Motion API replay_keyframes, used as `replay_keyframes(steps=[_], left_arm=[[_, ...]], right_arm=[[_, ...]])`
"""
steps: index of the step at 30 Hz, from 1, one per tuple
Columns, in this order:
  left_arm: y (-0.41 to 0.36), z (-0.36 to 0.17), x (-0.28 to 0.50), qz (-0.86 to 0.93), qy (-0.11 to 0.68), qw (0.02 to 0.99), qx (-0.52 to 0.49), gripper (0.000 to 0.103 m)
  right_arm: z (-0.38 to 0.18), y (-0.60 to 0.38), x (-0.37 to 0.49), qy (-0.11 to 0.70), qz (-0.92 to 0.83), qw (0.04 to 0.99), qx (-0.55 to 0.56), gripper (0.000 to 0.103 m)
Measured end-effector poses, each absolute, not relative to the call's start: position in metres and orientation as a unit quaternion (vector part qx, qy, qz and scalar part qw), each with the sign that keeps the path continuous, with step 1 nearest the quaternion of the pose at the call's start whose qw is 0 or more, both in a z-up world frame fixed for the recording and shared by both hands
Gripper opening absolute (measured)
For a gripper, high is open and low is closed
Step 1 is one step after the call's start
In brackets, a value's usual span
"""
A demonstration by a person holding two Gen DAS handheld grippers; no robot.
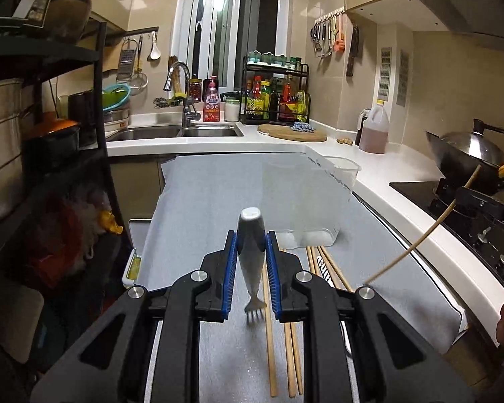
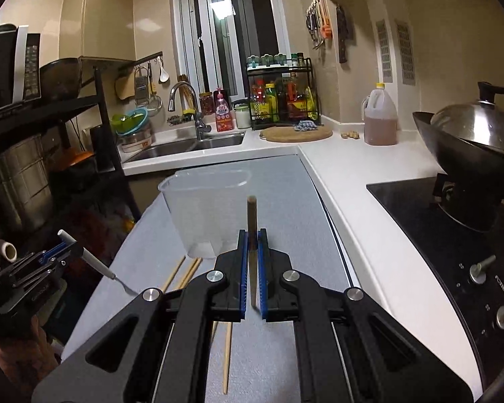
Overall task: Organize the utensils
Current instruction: 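Lift the fork and chopstick with both tools and carry them over the clear container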
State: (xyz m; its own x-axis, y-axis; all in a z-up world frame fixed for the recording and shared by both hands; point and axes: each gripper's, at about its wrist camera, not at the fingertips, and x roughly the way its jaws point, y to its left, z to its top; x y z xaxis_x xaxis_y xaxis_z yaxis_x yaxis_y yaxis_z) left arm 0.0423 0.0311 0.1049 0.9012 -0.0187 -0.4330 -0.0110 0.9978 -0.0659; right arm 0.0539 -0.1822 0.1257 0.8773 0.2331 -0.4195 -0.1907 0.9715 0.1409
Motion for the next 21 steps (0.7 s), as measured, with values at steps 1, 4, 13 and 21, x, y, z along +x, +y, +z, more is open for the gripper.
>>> replay_keyframes(steps=[1, 4, 13, 21], left_arm=[[0.033, 0.108, 0.046, -0.001, 0.227, 0.973, -0.035, 0.017], [0.037, 0.117, 0.056, 0.000, 0.242, 0.969, -0.043, 0.017], [0.032, 0.176, 0.084, -0.008, 0.243, 0.969, -0.040, 0.017], [0.025, 0.245, 0.118, -0.033, 0.205, 0.977, -0.040, 0.017]], right_arm=[[0.130, -0.181, 0.059, 0.223, 0.112, 0.967, 0.049, 0.006], [0.145, -0.180, 0.069, 0.223, 0.117, 0.966, 0.060, 0.006], [0.217, -0.175, 0.098, 0.195, 0.149, 0.967, 0.074, 0.006], [0.283, -0.170, 0.119, 0.144, 0.175, 0.970, 0.089, 0.006]])
